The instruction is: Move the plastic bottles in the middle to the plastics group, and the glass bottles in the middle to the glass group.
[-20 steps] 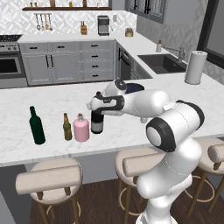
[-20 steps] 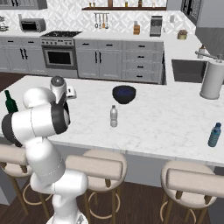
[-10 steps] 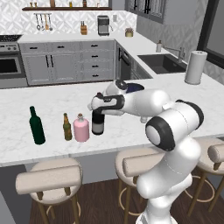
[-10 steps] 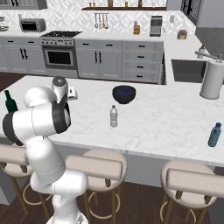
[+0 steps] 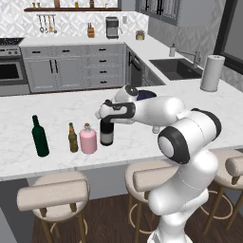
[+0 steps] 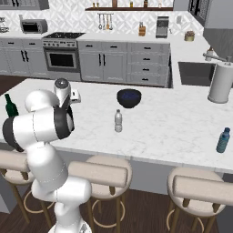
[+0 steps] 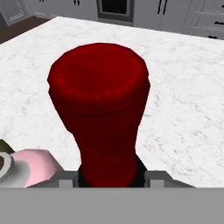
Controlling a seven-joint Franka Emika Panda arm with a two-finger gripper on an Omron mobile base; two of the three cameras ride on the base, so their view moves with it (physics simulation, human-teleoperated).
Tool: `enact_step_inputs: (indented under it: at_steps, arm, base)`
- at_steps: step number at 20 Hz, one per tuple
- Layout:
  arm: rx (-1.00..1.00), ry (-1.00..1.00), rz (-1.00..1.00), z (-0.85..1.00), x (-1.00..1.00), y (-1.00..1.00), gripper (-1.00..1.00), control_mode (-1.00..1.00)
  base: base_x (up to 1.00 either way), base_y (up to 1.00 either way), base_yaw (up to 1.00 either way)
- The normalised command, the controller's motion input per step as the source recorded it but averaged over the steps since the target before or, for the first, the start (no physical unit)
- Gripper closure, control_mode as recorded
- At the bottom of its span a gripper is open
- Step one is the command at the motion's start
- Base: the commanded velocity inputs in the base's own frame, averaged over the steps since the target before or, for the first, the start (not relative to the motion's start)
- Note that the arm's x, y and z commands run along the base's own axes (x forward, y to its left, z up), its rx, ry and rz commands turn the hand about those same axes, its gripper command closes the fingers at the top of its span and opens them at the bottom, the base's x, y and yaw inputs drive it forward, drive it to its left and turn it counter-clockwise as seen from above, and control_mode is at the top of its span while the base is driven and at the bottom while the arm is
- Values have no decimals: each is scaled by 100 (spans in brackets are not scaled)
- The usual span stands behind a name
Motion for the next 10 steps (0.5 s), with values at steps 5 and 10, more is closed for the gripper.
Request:
enact_step_inputs:
  at_steps: [5,10]
  arm:
    - [-3,0,0,15,0,0,-100,-100]
    - [-1,0,0,29,-2,0,-100,-100]
  base:
    - [0,0,0]
    - [0,0,0]
